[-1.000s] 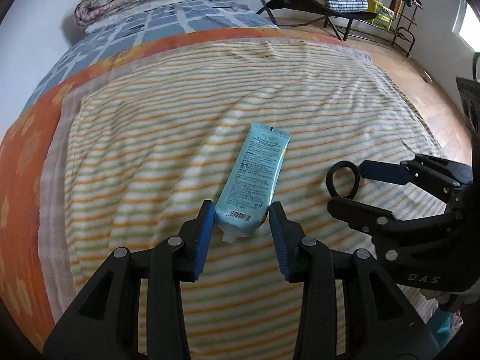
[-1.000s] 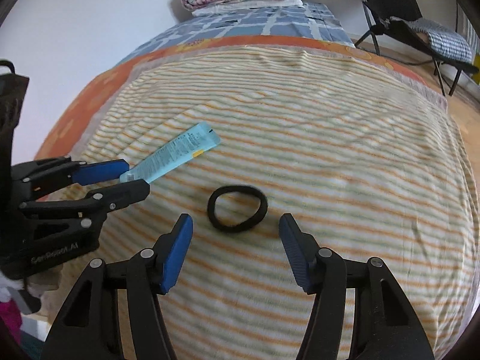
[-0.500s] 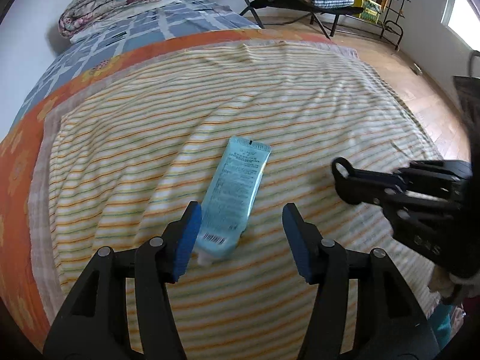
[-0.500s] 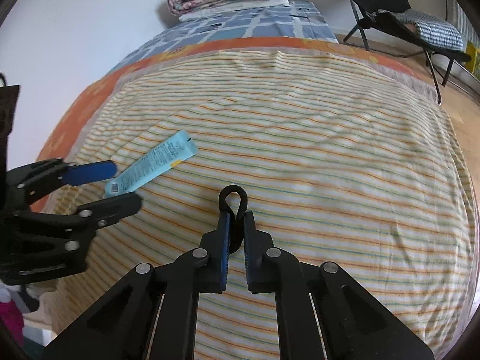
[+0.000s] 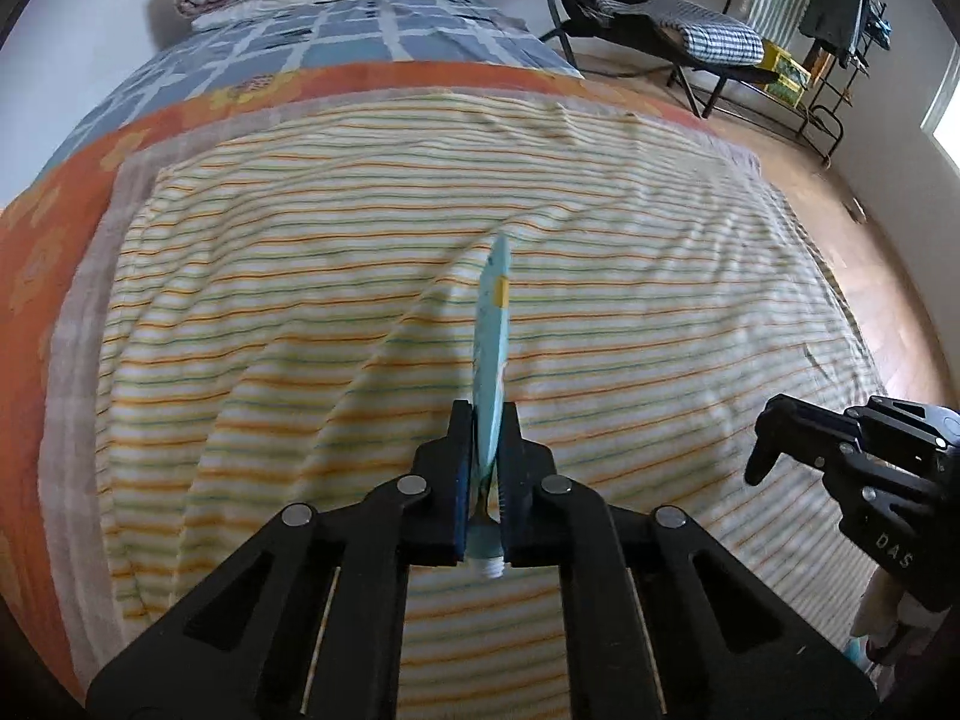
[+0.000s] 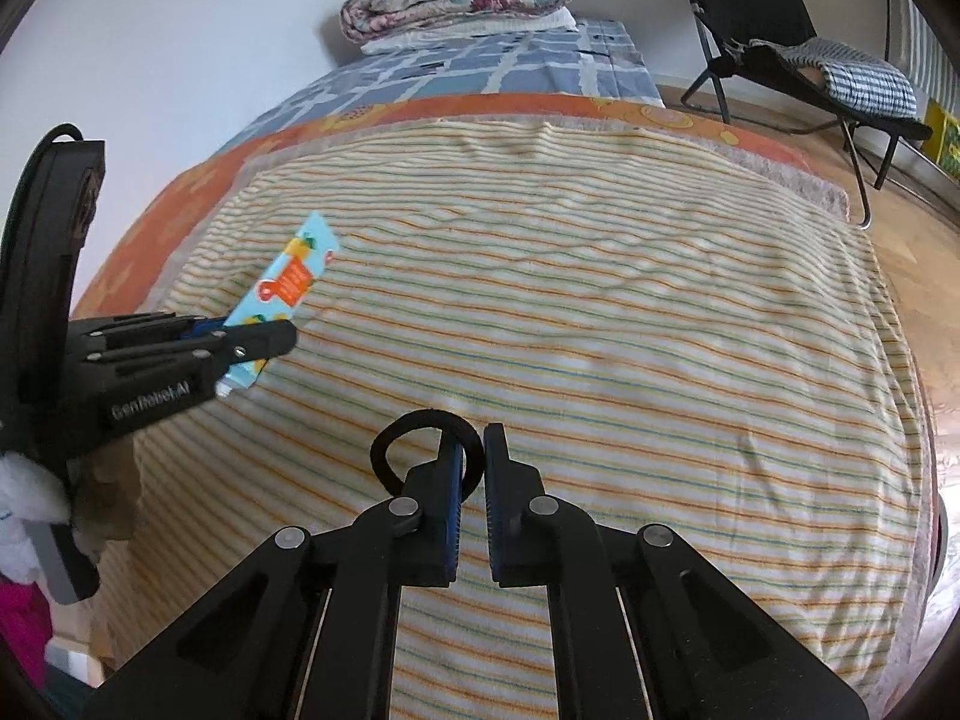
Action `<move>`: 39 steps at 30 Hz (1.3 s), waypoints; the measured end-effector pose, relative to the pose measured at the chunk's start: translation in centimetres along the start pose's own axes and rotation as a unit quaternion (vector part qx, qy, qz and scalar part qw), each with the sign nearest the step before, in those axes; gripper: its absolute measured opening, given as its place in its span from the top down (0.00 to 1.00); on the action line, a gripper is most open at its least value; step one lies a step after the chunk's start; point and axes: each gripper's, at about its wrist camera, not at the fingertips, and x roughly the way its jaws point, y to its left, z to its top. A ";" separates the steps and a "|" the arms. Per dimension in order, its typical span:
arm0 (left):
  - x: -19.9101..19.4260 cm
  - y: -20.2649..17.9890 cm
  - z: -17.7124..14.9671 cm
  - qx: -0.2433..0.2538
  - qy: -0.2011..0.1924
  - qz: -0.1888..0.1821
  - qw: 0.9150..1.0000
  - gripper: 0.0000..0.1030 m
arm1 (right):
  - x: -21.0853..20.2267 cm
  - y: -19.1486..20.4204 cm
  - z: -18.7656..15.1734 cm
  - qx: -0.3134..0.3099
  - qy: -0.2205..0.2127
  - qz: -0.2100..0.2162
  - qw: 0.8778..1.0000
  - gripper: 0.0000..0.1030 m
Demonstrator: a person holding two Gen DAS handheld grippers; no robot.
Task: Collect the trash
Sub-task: 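Carry the tube and hair tie over the blue basket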
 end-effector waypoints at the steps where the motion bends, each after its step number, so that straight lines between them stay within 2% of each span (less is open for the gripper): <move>1: -0.4 0.1 -0.2 -0.001 -0.003 -0.001 1.000 0.96 | -0.1 0.0 -0.1 0.000 0.000 -0.001 1.000 0.96; 8: -3.5 -0.4 -1.9 0.010 -0.014 -0.010 1.000 0.96 | -2.2 0.0 -0.7 0.010 -0.015 0.005 1.000 0.96; 17: -9.6 -1.3 -5.2 0.013 -0.036 -0.027 0.999 0.96 | -6.6 1.8 -2.5 -0.005 -0.035 0.020 0.999 0.96; 29: -16.6 -3.5 -12.7 0.023 -0.061 -0.035 0.997 0.96 | -11.6 5.1 -6.8 -0.032 -0.042 0.036 0.998 0.96; 39: -19.1 -4.7 -18.9 0.019 -0.064 -0.043 0.997 0.96 | -14.3 7.6 -11.1 -0.051 -0.036 0.041 0.997 0.96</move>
